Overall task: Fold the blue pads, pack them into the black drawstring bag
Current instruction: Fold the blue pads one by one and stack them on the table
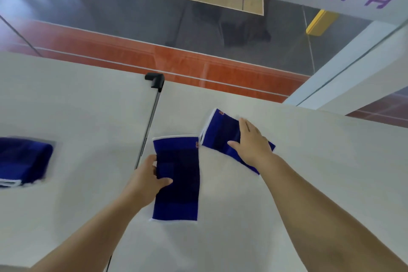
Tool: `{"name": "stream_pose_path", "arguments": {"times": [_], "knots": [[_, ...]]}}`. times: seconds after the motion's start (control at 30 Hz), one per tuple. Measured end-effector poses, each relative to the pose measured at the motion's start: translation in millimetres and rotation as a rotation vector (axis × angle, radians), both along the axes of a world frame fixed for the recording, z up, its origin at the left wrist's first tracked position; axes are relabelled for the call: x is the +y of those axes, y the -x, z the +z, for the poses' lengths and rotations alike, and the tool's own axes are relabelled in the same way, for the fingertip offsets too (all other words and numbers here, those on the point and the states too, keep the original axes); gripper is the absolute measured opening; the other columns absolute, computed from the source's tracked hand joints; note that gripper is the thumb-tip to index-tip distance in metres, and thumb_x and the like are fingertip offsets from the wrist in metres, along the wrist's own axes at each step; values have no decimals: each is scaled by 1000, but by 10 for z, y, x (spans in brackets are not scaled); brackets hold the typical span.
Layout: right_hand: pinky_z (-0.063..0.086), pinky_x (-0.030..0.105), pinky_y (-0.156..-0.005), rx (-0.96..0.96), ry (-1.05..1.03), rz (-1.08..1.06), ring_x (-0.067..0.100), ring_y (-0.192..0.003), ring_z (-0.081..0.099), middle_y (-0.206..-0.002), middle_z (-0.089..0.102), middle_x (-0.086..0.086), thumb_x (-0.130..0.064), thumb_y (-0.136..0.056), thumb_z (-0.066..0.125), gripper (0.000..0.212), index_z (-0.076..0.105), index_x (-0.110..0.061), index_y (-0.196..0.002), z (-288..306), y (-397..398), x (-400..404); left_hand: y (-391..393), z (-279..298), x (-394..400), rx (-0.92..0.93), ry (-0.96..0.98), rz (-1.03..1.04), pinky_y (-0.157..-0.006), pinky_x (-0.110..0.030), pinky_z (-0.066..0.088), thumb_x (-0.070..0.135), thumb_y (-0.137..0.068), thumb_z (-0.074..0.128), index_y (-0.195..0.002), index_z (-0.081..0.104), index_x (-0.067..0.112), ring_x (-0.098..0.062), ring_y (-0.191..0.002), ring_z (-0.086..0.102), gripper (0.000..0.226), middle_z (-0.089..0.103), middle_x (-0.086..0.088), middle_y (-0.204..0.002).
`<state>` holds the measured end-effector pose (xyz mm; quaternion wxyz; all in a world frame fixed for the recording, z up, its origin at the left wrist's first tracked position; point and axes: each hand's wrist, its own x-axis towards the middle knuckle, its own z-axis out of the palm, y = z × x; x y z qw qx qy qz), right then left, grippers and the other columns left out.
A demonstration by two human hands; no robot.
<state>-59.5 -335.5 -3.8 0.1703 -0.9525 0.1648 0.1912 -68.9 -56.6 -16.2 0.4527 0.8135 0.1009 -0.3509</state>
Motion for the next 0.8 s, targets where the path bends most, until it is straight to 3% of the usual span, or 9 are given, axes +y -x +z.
{"name": "stream_pose_path", "arguments": {"times": [0.17,0.33,0.5,0.67,0.8], "knots": [[42,47,-96,79,178,-50,30,-128,36,-147,28,11,-53,-83,59,87,12,-16,-146,-76,57,25,89,-29,-18,-20,-39,46,-69,-43,59,8,-81,70,-112,45,26,-19,-83,65,43,65,-1,-93],[47,39,-87,67,-103,-400,31,-111,53,-129,48,13,-48,-66,80,93,32,-7,-134,-88,336,-55,120,-16,-35,-51,-60,49,-62,-33,55,13,-83,69,-110,45,26,-17,-80,64,39,64,2,-91],[46,35,-79,27,-300,-463,24,-99,57,-119,57,5,-36,-82,70,61,40,-10,-129,-46,650,-129,125,8,-47,-61,-71,54,-61,-34,56,16,-88,64,-108,46,24,-19,-80,65,28,64,0,-92],[45,31,-73,-91,-286,-348,20,-92,57,-109,58,-1,-19,-93,55,18,47,-18,-108,78,789,-98,121,6,-40,-84,-102,31,-62,-39,58,22,-91,59,-95,54,18,-21,-78,66,8,67,-1,-89],[45,18,-67,-277,-400,-285,6,-88,58,-96,61,-10,-13,-94,53,11,48,-22,-97,295,720,78,101,46,-35,-68,-88,38,-67,-48,59,26,-94,51,-85,59,13,-29,-77,68,17,69,-8,-81]]}}
